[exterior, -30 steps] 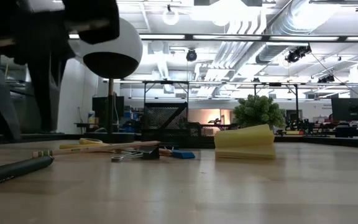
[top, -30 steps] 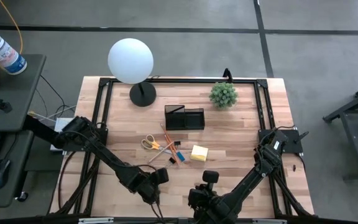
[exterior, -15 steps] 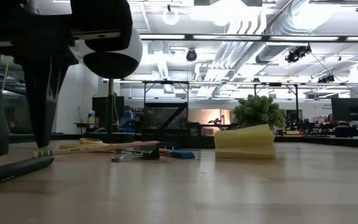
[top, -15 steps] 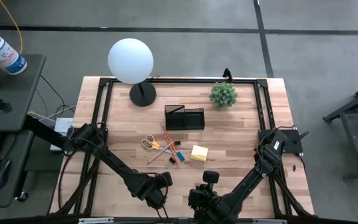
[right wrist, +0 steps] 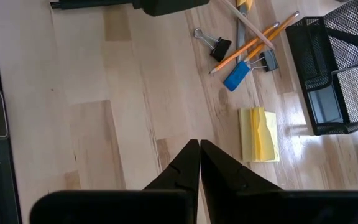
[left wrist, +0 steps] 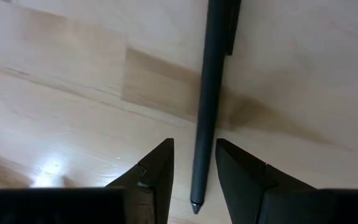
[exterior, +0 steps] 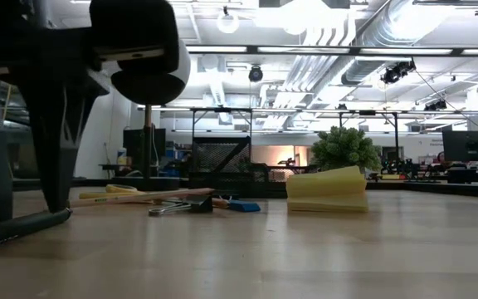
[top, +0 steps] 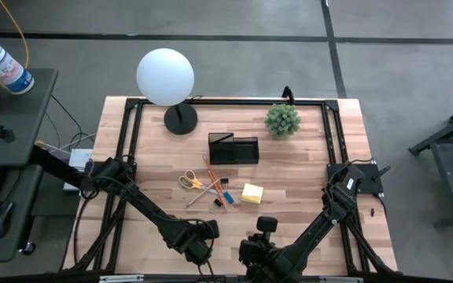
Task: Pick and place office supplies into organizer
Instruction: Put the black pen into the black organizer
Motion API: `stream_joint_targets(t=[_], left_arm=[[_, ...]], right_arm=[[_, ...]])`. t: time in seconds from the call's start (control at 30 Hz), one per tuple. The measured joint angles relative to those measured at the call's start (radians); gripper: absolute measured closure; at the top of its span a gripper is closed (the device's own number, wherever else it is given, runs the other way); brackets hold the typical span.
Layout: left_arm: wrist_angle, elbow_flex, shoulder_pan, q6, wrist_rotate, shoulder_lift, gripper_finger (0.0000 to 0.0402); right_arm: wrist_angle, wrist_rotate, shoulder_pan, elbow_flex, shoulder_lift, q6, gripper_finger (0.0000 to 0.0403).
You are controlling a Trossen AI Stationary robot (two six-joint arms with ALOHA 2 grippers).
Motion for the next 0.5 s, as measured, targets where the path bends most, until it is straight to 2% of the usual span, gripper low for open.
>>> stream_joint_targets(t=[0.37,0.5], left_arm=[[0.01,0.0,0.0,0.004,0.0,0.0,0.0293],[0.01,0.0,0.0,0.005,0.029,0.0,0.0293]], right_arm=[[0.0,0.0,0.0,0.0,0.0,0.0,0.0392],[0.001,0.0,0.0,0.0,0.0,0.0,0.0392]])
